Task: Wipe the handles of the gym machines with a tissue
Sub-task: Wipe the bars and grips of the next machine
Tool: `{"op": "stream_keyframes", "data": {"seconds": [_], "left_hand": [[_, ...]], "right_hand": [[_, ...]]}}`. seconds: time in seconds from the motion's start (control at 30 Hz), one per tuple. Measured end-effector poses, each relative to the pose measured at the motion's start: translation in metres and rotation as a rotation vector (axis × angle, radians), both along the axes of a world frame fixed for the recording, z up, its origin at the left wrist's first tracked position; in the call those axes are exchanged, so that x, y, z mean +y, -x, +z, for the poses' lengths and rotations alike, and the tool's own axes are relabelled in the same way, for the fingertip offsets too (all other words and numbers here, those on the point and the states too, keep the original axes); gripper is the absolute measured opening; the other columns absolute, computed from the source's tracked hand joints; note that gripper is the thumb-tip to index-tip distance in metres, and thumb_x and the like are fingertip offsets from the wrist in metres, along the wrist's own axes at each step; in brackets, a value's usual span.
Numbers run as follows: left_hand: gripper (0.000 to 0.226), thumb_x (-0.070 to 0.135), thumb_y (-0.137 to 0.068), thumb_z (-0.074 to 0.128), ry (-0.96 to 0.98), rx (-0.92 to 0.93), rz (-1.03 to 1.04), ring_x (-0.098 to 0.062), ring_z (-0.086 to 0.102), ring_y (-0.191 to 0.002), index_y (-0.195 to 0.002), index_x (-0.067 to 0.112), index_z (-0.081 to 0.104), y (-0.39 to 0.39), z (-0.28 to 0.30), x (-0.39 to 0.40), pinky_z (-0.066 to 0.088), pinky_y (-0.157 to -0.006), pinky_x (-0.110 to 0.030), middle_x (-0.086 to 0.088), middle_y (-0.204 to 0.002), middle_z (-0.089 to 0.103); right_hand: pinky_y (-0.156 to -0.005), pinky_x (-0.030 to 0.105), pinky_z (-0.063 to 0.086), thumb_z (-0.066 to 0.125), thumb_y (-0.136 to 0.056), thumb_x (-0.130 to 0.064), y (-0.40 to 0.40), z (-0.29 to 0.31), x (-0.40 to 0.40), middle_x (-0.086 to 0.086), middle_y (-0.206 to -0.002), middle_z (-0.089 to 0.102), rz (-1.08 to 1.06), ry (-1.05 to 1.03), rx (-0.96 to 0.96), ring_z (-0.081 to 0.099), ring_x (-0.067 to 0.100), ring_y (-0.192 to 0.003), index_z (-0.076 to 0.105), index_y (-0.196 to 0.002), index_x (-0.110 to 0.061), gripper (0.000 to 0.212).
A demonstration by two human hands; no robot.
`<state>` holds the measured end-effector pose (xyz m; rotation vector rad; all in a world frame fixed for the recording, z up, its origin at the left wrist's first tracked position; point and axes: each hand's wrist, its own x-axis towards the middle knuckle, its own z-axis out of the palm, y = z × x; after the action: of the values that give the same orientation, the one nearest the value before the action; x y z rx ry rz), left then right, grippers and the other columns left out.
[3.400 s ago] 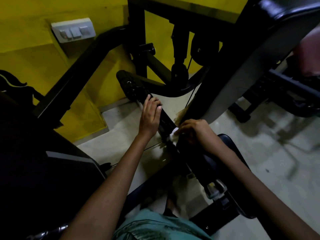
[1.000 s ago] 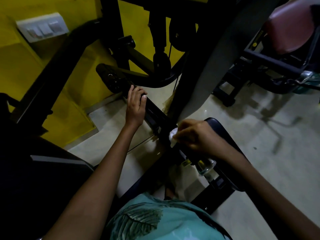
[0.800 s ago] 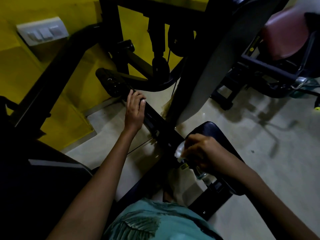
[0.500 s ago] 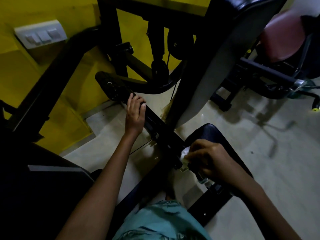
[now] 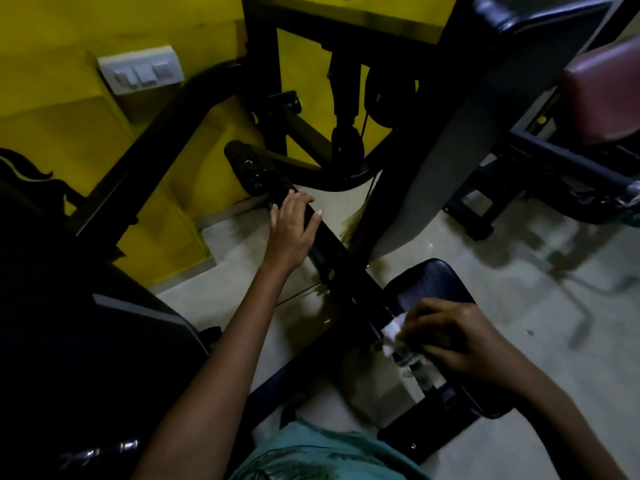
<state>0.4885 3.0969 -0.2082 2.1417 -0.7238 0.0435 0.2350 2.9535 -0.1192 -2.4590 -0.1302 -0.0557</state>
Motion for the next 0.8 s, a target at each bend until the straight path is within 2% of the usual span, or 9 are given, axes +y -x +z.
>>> {"op": "stream_keyframes", "data": {"seconds": [0.07, 0.13, 0.2, 0.27, 0.43, 0.53, 0.6, 0.67, 0.8], "left_hand": [[0.052, 0.048, -0.092, 0.033, 0.038, -0.006, -0.051, -0.013, 0.026, -0.139, -0.125, 0.012, 0.052, 0.026, 0.006, -0.002, 0.005, -0.115, -0.041, -0.003, -0.139, 0.046], [0.055, 0.049, -0.089, 0.032, 0.081, -0.011, -0.108, -0.008, 0.03, -0.134, -0.121, 0.011, 0.055, 0.053, 0.01, -0.007, 0.006, -0.113, -0.036, -0.002, -0.135, 0.05], [0.05, 0.046, -0.09, 0.036, 0.098, -0.046, -0.157, -0.006, 0.033, -0.132, -0.115, 0.01, 0.059, 0.077, 0.008, -0.011, 0.006, -0.114, -0.037, -0.004, -0.13, 0.055], [0.044, 0.042, -0.092, 0.038, 0.087, -0.104, -0.197, -0.008, 0.036, -0.131, -0.107, 0.009, 0.063, 0.091, 0.0, -0.012, 0.003, -0.115, -0.038, -0.004, -0.121, 0.061], [0.042, 0.034, -0.094, 0.033, 0.092, -0.177, -0.144, -0.015, 0.041, -0.126, -0.091, 0.007, 0.065, 0.098, -0.011, -0.013, 0.005, -0.114, -0.037, -0.006, -0.101, 0.065], [0.042, 0.032, -0.094, 0.031, 0.103, -0.22, -0.124, -0.015, 0.043, -0.123, -0.088, 0.007, 0.064, 0.099, -0.013, -0.015, 0.009, -0.114, -0.043, -0.006, -0.098, 0.065], [0.041, 0.032, -0.095, 0.031, 0.112, -0.229, -0.128, -0.015, 0.043, -0.122, -0.088, 0.008, 0.064, 0.099, -0.015, -0.015, 0.01, -0.114, -0.044, -0.005, -0.098, 0.064], [0.041, 0.032, -0.095, 0.03, 0.12, -0.217, -0.125, -0.015, 0.042, -0.122, -0.088, 0.008, 0.063, 0.099, -0.015, -0.015, 0.009, -0.114, -0.042, -0.005, -0.098, 0.064], [0.041, 0.032, -0.095, 0.031, 0.137, -0.201, -0.113, -0.014, 0.042, -0.121, -0.088, 0.007, 0.063, 0.101, -0.014, -0.016, 0.011, -0.113, -0.046, -0.005, -0.098, 0.064]], "right_hand": [[-0.068, 0.019, 0.052, 0.06, -0.078, -0.054, 0.006, -0.002, -0.01, -0.006, -0.084, 0.067, -0.083, -0.112, -0.038, 0.064, 0.001, -0.077, 0.076, -0.084, -0.019, 0.039], [-0.07, 0.031, 0.055, 0.066, -0.078, -0.046, 0.009, -0.007, -0.009, -0.005, -0.086, 0.067, -0.139, -0.153, -0.082, 0.066, 0.004, -0.08, 0.075, -0.085, -0.018, 0.031], [-0.073, 0.025, 0.052, 0.07, -0.073, -0.019, 0.013, -0.013, 0.003, -0.005, -0.09, 0.066, -0.126, -0.086, -0.11, 0.062, 0.002, -0.084, 0.075, -0.086, -0.017, 0.014], [-0.073, 0.015, 0.047, 0.068, -0.071, -0.009, 0.018, -0.013, 0.011, -0.005, -0.09, 0.065, -0.068, -0.025, -0.152, 0.057, 0.0, -0.086, 0.075, -0.084, -0.014, 0.017], [-0.073, 0.025, 0.05, 0.068, -0.075, -0.014, 0.019, -0.018, 0.009, -0.004, -0.089, 0.066, -0.199, -0.103, -0.201, 0.061, 0.003, -0.085, 0.075, -0.083, -0.013, 0.01], [-0.072, 0.025, 0.048, 0.067, -0.075, -0.011, 0.022, -0.021, 0.023, -0.003, -0.088, 0.063, -0.064, 0.025, -0.252, 0.059, 0.01, -0.085, 0.072, -0.08, -0.014, 0.008], [-0.074, 0.021, 0.047, 0.064, -0.079, -0.014, 0.022, -0.024, 0.023, -0.002, -0.088, 0.063, -0.054, 0.0, -0.287, 0.059, 0.01, -0.085, 0.072, -0.081, -0.012, 0.009], [-0.075, 0.022, 0.048, 0.065, -0.08, -0.011, 0.02, -0.031, 0.019, 0.001, -0.087, 0.066, -0.204, -0.157, -0.316, 0.062, 0.012, -0.083, 0.074, -0.082, -0.008, 0.009], [-0.063, 0.02, 0.052, 0.062, -0.083, 0.004, 0.024, -0.044, 0.022, 0.0, -0.077, 0.071, -0.573, -0.813, -0.196, 0.065, 0.013, -0.071, 0.072, -0.081, -0.009, 0.017]]}}
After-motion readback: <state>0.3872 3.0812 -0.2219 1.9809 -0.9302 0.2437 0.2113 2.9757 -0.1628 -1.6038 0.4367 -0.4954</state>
